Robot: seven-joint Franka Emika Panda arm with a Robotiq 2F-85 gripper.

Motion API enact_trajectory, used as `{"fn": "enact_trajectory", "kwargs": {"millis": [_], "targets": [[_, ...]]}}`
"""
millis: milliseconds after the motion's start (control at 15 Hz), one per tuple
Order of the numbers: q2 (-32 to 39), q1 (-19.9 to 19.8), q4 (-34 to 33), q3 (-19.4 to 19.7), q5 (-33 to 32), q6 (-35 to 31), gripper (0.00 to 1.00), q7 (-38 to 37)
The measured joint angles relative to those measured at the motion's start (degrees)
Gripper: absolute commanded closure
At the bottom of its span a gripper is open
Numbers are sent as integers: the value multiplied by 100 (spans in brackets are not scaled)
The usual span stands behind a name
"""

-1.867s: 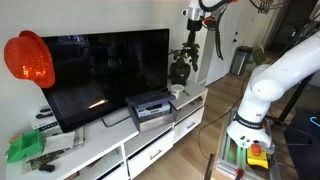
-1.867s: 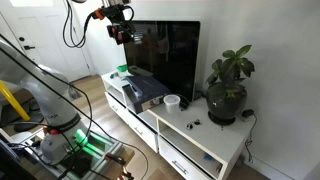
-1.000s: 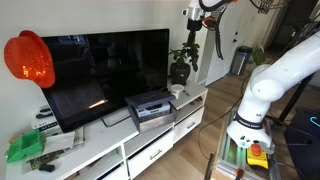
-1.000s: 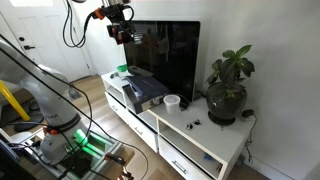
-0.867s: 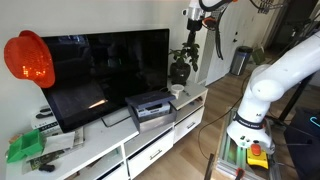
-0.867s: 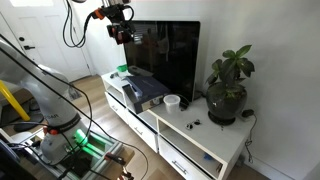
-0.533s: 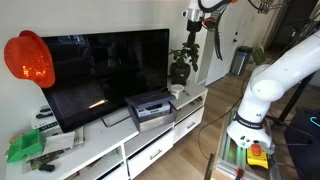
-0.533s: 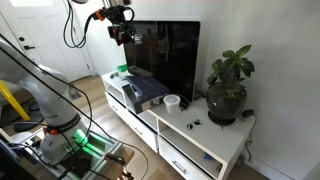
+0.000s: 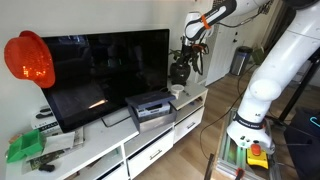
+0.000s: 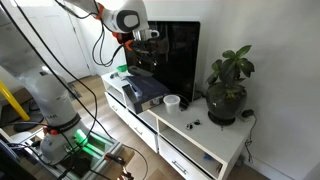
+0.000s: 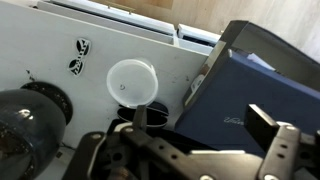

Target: Remove the lid from the clear bowl and then put the pair of glasses in the bowl

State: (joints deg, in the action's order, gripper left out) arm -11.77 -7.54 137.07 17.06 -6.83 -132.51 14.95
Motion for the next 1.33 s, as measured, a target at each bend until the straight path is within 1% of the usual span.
{"fn": "enact_trajectory", "kwargs": {"millis": [133, 267, 400, 533, 667, 933, 1067, 1333], "targets": [[688, -153, 1, 157, 486, -703, 0, 22], [1348, -307, -78, 193, 1097, -1118, 0, 45], [1943, -478, -259, 143, 1694, -1314, 0, 72], [2419, -648, -491, 63, 1965, -1411, 0, 44], [2644, -699, -643, 37, 2029, -1423, 0, 21], [2666, -718, -702, -3, 2015, -1423, 0, -14], [2739, -742, -706, 10, 1917, -1621, 0, -390], [3024, -839, -814, 115, 1816, -1663, 0, -1262]]}}
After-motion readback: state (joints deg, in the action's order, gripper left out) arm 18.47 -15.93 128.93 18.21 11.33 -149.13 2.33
